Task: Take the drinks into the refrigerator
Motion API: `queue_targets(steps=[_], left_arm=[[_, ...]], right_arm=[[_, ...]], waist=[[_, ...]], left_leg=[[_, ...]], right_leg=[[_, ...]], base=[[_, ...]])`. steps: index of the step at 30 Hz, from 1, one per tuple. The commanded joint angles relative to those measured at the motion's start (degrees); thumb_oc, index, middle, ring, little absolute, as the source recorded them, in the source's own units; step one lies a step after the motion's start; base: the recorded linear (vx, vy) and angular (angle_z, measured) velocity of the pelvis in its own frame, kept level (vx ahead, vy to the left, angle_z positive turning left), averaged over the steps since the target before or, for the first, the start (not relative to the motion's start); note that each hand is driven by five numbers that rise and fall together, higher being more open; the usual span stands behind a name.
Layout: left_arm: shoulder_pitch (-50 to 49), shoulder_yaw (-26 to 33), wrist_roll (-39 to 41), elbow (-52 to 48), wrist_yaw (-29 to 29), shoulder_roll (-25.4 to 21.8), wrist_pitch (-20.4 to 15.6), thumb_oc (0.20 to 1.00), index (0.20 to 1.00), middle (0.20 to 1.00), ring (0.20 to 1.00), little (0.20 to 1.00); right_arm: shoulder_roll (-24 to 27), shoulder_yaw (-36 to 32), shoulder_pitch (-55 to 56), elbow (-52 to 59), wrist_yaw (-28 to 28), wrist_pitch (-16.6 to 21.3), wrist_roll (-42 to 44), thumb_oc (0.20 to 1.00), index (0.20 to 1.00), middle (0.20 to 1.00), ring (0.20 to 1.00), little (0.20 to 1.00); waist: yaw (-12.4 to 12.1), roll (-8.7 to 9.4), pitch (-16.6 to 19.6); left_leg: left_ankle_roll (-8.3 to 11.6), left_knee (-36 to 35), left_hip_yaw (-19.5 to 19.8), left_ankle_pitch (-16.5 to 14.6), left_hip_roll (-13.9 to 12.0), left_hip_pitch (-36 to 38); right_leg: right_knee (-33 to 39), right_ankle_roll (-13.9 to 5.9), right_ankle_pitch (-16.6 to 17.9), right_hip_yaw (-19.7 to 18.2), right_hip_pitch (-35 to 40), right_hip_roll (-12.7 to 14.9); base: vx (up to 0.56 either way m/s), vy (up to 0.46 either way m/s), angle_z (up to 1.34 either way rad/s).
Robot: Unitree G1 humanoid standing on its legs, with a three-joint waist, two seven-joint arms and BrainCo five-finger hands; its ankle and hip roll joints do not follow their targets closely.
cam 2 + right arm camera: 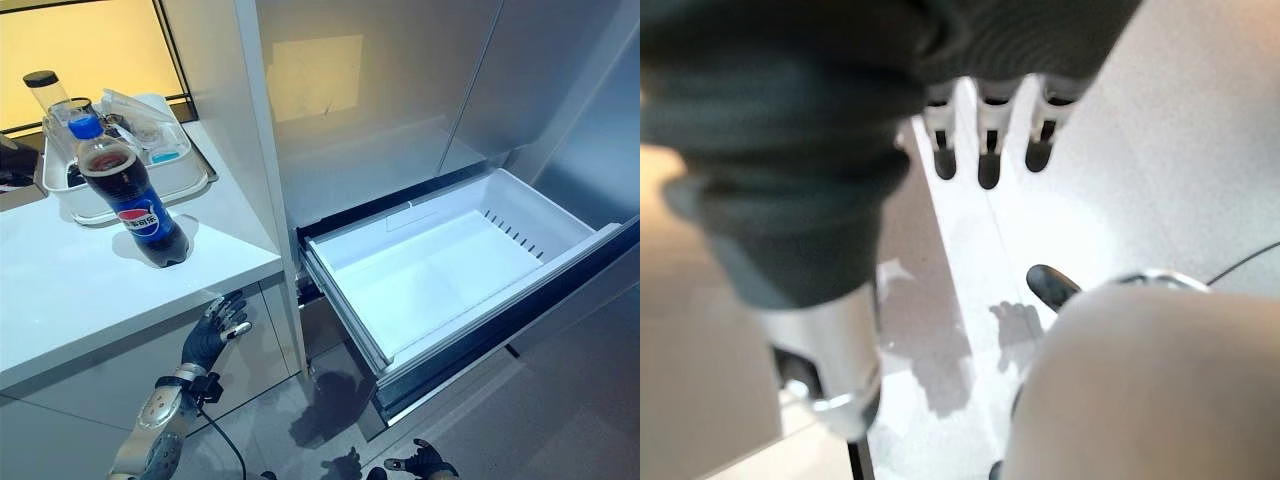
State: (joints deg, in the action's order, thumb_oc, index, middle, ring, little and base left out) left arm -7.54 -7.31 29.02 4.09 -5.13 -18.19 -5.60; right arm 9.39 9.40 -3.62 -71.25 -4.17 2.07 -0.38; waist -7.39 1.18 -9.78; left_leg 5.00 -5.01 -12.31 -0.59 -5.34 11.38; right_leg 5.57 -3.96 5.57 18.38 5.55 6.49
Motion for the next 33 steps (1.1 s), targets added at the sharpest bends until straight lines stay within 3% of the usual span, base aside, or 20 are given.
queue_targets(steps=[1, 12, 17, 19, 21, 22, 28, 33], left_arm=[[5.32, 2.43, 3.06, -16.53, -3.44, -0.70, -6.66, 1.000, 1.000, 1.000, 1.000, 1.000], [6.06, 6.09, 4.87, -23.39, -2.03, -1.73, -8.95, 1.000, 1.000, 1.000, 1.000, 1.000], [4.31, 8.55, 6.61, -25.36, -6.18, -7.45, -8.65, 1.000, 1.000, 1.000, 1.000, 1.000], [4.01, 7.04, -1.72, -24.62, -7.02, -13.71, -7.79, 1.000, 1.000, 1.000, 1.000, 1.000], [4.26, 6.35, -3.59, -25.12, -7.60, -15.13, -7.37, 1.000, 1.000, 1.000, 1.000, 1.000], [4.47, 5.79, -6.03, -27.05, -9.85, -19.11, -7.21, 1.000, 1.000, 1.000, 1.000, 1.000], [5.80, 2.56, 8.33, -29.34, -16.70, -16.76, -6.18, 1.000, 1.000, 1.000, 1.000, 1.000], [5.48, 4.10, 14.71, -29.22, -17.74, -15.82, -6.07, 1.000, 1.000, 1.000, 1.000, 1.000]], right_arm=[[-0.42, 0.82, -4.37, -3.85, 0.46, 0.68, 0.44, 1.000, 1.000, 1.000, 1.000, 1.000], [-0.84, 1.46, -4.03, -4.09, 0.94, 0.99, -0.09, 1.000, 1.000, 1.000, 1.000, 1.000], [-0.32, 1.45, -3.61, -3.92, 1.89, 1.09, -0.58, 1.000, 1.000, 1.000, 1.000, 1.000], [-0.15, 1.83, -3.48, -3.54, 2.41, 1.33, -0.89, 1.000, 1.000, 1.000, 1.000, 1.000], [-0.19, 1.76, -3.47, -3.47, 2.52, 1.37, -0.87, 1.000, 1.000, 1.000, 1.000, 1.000], [-0.36, 1.83, -3.52, -3.56, 2.85, 1.45, -0.84, 1.000, 1.000, 1.000, 1.000, 1.000], [-1.24, 3.03, -3.94, -4.42, 3.76, 1.72, -2.33, 1.000, 1.000, 1.000, 1.000, 1.000], [-0.98, 2.87, -3.50, -4.64, 4.11, 1.83, -2.79, 1.000, 1.000, 1.000, 1.000, 1.000]], waist=[[-1.22, 0.37, 0.43], [-1.44, 0.22, 0.46], [-1.90, 0.04, 0.60], [-1.73, -0.20, 0.69], [-1.72, -0.18, 0.70], [-1.67, -0.24, 0.78], [-1.38, -0.29, 0.95], [-1.39, -0.37, 0.75]], left_leg=[[-0.63, 0.01, 1.86, -2.31, 2.11, -0.98], [-0.48, 0.01, 1.85, -2.40, 2.04, -0.93], [-0.34, 0.01, 1.98, -2.37, 2.19, -0.96], [-0.27, 0.01, 2.01, -2.31, 2.26, -0.87], [-0.24, 0.01, 2.04, -2.27, 2.26, -0.90], [-0.18, 0.01, 2.04, -2.23, 2.25, -0.90], [-0.15, 0.01, 1.95, -2.31, 2.22, -0.80], [-0.13, 0.01, 1.92, -2.23, 2.15, -0.78]], right_leg=[[-2.32, -3.79, -3.39, 4.34, 5.08, 3.22], [-2.20, -3.75, -3.38, 4.72, 5.30, 3.15], [-2.24, -3.75, -3.42, 4.74, 5.43, 3.08], [-2.30, -3.78, -3.38, 4.73, 5.48, 3.07], [-2.33, -3.80, -3.38, 4.81, 5.49, 3.05], [-2.43, -3.87, -3.43, 4.85, 5.48, 3.02], [-2.32, -3.94, -3.18, 4.46, 5.24, 3.12], [-2.36, -3.95, -3.10, 4.53, 5.21, 3.04]], base=[[0.00, 0.000, 0.00], [0.00, 0.000, 0.00], [0.00, 0.000, 0.00], [0.00, 0.000, 0.00], [0.00, 0.000, 0.00], [0.00, 0.000, 0.00], [0.00, -0.003, 0.04], [-0.02, -0.006, -0.08]])
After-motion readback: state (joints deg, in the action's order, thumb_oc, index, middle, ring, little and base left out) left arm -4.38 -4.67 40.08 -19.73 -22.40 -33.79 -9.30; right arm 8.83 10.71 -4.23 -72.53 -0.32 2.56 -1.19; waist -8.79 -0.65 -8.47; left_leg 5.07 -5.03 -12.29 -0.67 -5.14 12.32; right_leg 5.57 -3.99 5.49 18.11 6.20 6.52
